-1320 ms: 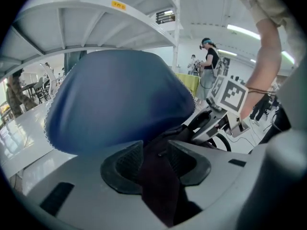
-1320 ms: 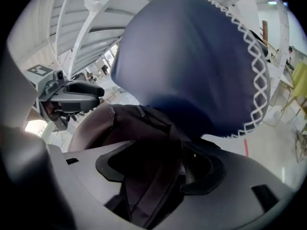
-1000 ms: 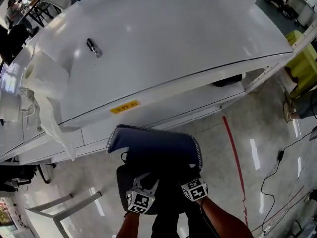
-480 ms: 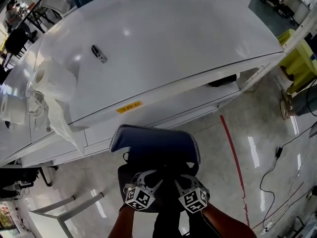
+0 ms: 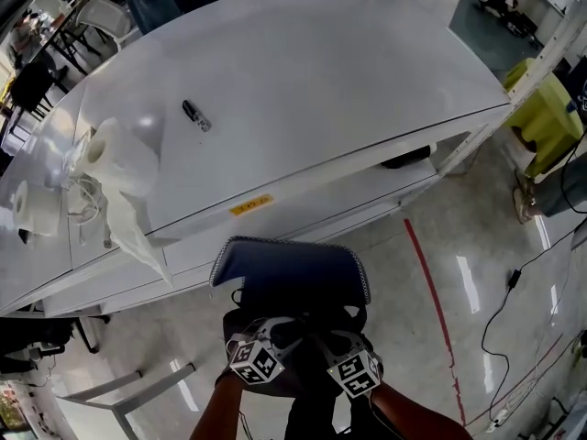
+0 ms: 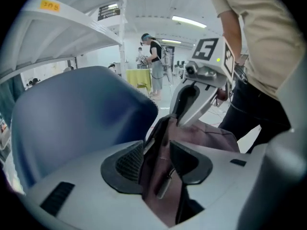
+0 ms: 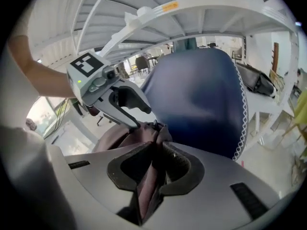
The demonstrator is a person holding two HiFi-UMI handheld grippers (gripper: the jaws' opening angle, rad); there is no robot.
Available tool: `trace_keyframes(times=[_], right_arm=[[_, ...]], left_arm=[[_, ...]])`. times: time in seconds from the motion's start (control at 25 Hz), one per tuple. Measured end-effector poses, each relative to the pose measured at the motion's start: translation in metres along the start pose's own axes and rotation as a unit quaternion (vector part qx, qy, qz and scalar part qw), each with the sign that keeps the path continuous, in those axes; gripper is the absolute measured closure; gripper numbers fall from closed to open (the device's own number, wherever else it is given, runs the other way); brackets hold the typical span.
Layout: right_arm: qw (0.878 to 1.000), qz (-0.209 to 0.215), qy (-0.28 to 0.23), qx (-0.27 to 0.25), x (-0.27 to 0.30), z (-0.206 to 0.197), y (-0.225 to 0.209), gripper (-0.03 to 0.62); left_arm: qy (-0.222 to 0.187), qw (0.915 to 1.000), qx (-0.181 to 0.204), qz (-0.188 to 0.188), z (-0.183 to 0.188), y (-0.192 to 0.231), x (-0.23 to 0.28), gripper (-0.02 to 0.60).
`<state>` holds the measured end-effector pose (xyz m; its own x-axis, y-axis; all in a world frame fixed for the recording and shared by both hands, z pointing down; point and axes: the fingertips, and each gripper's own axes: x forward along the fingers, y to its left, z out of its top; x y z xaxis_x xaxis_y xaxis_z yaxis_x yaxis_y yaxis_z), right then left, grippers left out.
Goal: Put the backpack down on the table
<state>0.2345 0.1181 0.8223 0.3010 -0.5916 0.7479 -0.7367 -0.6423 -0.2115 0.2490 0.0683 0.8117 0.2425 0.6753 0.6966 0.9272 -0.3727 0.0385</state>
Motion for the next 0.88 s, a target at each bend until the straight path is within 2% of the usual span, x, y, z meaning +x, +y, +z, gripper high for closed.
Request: trace_keyframes(times=[0.12, 0.16, 0.2, 0.24, 0.4, 0.6, 0.64, 0.68, 0.72, 0.88], right_arm=[[0.997, 0.023, -0.003, 0.069, 0.016, -0.018, -0.022, 0.512], [0.995, 0.043, -0.002, 0.094, 0.024, -0.024, -0.027, 0.476], [0.992, 0.062, 0.004, 0.112, 0.031, -0.031, -0.031, 0.414], [0.990, 0.074, 0.015, 0.119, 0.038, -0.040, -0.033, 0.377], [0.985, 0.098, 0.037, 0.137, 0.068, -0.062, -0.039, 0.356], [0.980, 0.121, 0.036, 0.155, 0.087, -0.062, -0.042, 0.358], [0.979, 0.126, 0.040, 0.154, 0.083, -0.060, -0.040, 0.382], [0.980, 0.128, 0.041, 0.147, 0.077, -0.056, -0.038, 0.451], [0.982, 0.128, 0.035, 0.133, 0.069, -0.048, -0.034, 0.486], [0.990, 0.120, -0.014, 0.068, 0.031, 0.000, -0.008, 0.510]], left_arm=[[-0.032, 0.9971, -0.055, 0.041, -0.013, 0.006, -0.003, 0.405], [-0.037, 0.9955, -0.071, 0.050, -0.021, 0.006, -0.003, 0.405], [-0.037, 0.9942, -0.083, 0.056, -0.029, 0.004, -0.003, 0.405], [-0.035, 0.9933, -0.093, 0.059, -0.038, 0.001, -0.002, 0.405], [-0.039, 0.9897, -0.120, 0.068, -0.059, -0.012, 0.003, 0.405], [-0.043, 0.9860, -0.125, 0.101, -0.069, -0.007, 0.010, 0.405], [-0.044, 0.9845, -0.132, 0.107, -0.070, -0.006, 0.009, 0.405], [-0.047, 0.9827, -0.139, 0.113, -0.070, -0.006, 0.007, 0.407], [-0.051, 0.9809, -0.146, 0.118, -0.069, -0.005, 0.005, 0.407], [-0.063, 0.9779, -0.148, 0.133, -0.053, -0.005, -0.012, 0.413]])
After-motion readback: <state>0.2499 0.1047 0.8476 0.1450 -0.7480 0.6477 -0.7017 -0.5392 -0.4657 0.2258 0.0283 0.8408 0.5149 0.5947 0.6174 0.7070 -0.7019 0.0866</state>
